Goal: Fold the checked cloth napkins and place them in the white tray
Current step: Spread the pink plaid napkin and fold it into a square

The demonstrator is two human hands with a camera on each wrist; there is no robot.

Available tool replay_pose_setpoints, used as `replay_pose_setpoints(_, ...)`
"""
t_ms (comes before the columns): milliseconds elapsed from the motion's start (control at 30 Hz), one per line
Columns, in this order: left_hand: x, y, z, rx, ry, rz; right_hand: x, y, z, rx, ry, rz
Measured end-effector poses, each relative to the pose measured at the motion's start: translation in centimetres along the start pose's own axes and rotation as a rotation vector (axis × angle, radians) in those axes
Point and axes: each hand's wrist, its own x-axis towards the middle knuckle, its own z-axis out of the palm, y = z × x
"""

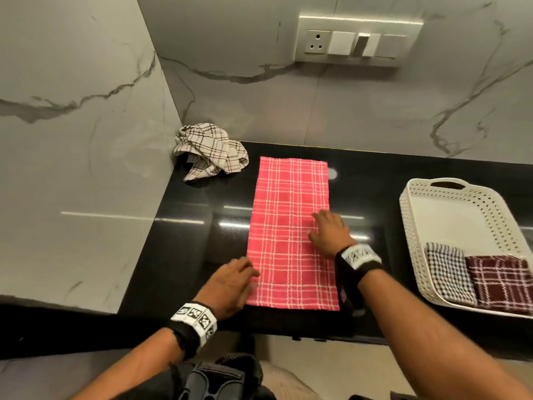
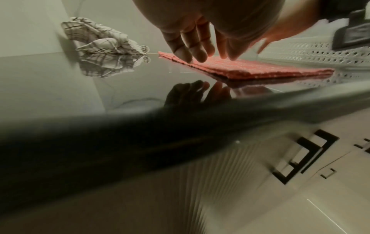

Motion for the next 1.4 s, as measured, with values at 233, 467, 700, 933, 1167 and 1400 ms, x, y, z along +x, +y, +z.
replay_pose_setpoints(233,-5.9,3.1,3.3,0.098,-0.041,-0.154,-15.6,3.8,6.5,-0.048,0.081,-0.098)
replay_pose_setpoints(467,-7.9,6.8,4.1,0.168,-0.028,-0.266,-20.6,5.3,10.0,-0.125,0.065,-0.163)
replay_pose_setpoints(700,-9.0,8.5,4.0,0.073,0.110,-0.180,-22.2,5.7,10.3,-0.119,0.169,-0.220)
replay_pose_setpoints(933,-11.9,9.5,0.8,-0.175,0.125,-0.128,-25.4,6.4,7.7,0.186,0.127,-0.260)
replay_pose_setpoints(1167,-13.1,10.4,-4.7,-0.464,-0.089,-0.288,-28.1,5.6,1.3,0.505,-0.326,-0.128)
replay_pose_setpoints(1400,-4.0,8.7,-8.8,-0.611,0.085,-0.256,-21.9,5.0,-3.5,0.927,-0.015,-0.114)
